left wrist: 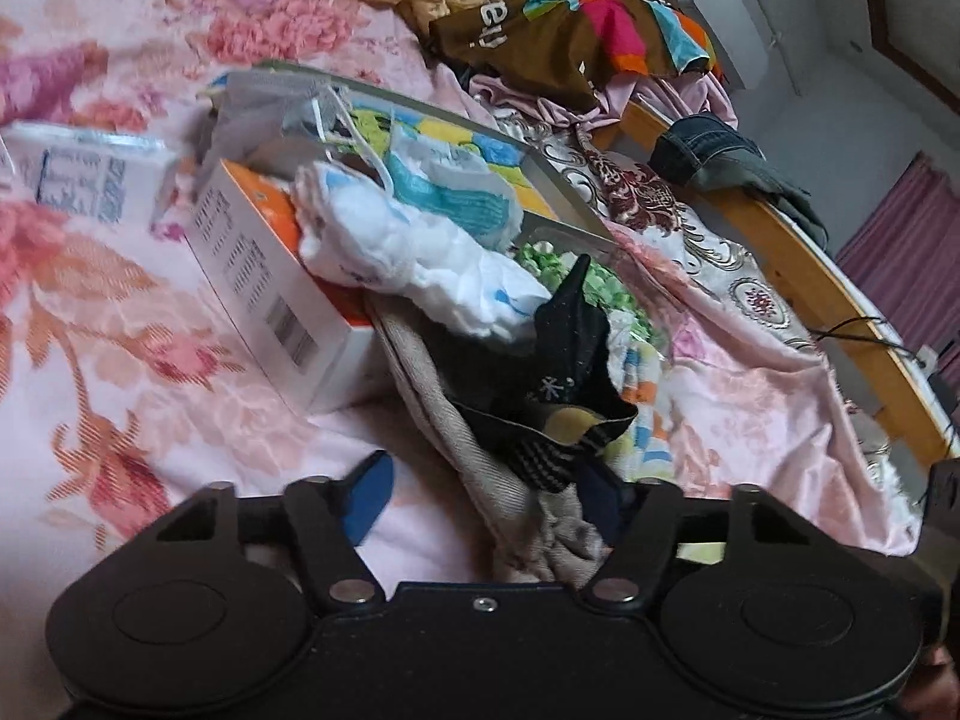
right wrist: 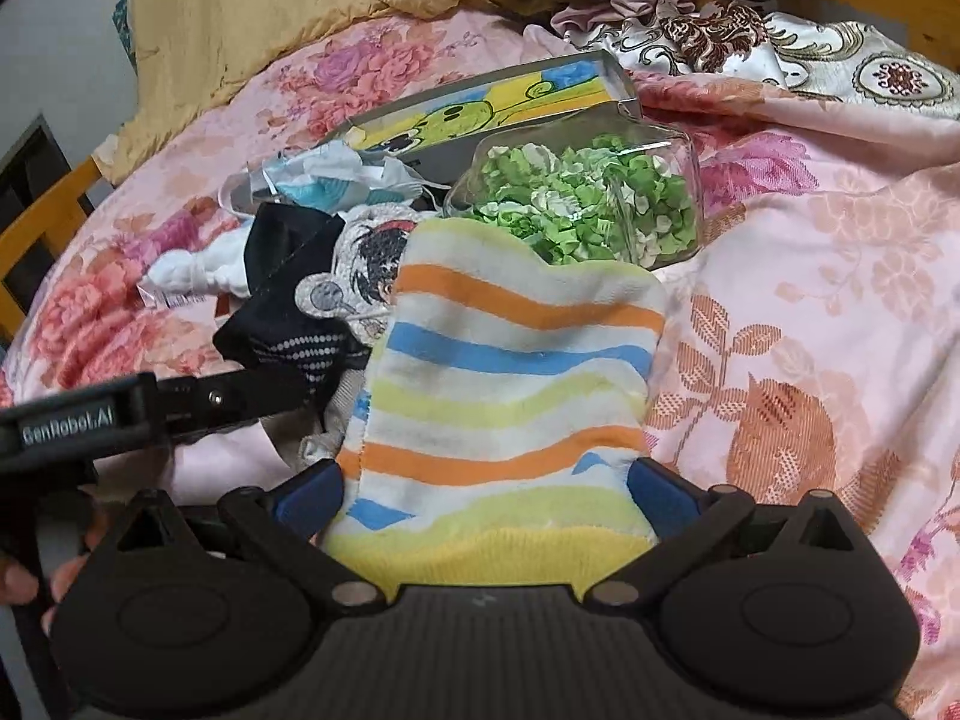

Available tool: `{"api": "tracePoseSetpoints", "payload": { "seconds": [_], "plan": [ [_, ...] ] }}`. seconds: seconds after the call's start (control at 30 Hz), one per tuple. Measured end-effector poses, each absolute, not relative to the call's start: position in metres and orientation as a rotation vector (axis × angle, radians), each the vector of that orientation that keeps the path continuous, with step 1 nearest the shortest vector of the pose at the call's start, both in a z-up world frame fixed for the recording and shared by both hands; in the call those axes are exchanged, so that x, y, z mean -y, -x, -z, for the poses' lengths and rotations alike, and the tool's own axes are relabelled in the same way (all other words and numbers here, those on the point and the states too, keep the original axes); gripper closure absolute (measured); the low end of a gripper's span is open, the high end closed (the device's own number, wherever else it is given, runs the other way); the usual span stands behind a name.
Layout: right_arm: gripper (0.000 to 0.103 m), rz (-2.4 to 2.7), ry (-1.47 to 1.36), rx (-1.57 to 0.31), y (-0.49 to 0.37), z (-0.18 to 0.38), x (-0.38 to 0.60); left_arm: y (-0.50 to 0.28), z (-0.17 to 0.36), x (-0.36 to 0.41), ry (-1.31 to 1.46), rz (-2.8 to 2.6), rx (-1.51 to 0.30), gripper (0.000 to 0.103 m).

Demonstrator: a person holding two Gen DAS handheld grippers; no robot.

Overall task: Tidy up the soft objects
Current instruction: 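Grasp the grey-beige cloth bag with the left tool while the right tool grasps the striped sock, then lift the grey cloth bag with the left tool while the right tool lifts the striped sock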

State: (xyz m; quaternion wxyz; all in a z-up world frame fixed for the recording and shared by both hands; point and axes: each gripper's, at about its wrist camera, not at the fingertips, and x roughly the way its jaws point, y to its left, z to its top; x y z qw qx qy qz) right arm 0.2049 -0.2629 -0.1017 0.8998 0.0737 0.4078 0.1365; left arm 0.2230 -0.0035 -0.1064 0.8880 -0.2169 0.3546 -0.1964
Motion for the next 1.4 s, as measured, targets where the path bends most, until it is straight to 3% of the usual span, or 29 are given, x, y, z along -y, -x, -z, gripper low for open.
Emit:
{"api": "tracePoseSetpoints", "payload": {
  "seconds": [0.27,0.6,0.73,0.9,1.0,1.4],
  "plan": [
    [0.003,-0.261,-0.036,-0.856,-0.201,0.105,0.248,-0.222,0.112,0.014,0.45,0.421,-0.761,0.075],
    [0.014,-0.262,-0.069,-0.884,-0.205,0.11,0.253,-0.221,0.106,0.023,0.422,0.373,-0.796,0.088],
    [0.029,-0.252,-0.081,-0.878,-0.205,0.109,0.257,-0.216,0.097,0.03,0.363,0.341,-0.804,0.091],
    [0.06,-0.259,-0.112,-0.873,-0.205,0.108,0.261,-0.199,0.084,0.034,0.275,0.325,-0.804,0.092],
    [0.07,-0.279,-0.134,-0.855,-0.203,0.104,0.263,-0.189,0.073,0.036,0.234,0.325,-0.792,0.093],
    [0.075,-0.311,-0.22,-0.78,-0.196,0.091,0.272,-0.16,0.046,0.034,0.122,0.344,-0.771,0.094]
  ]
}}
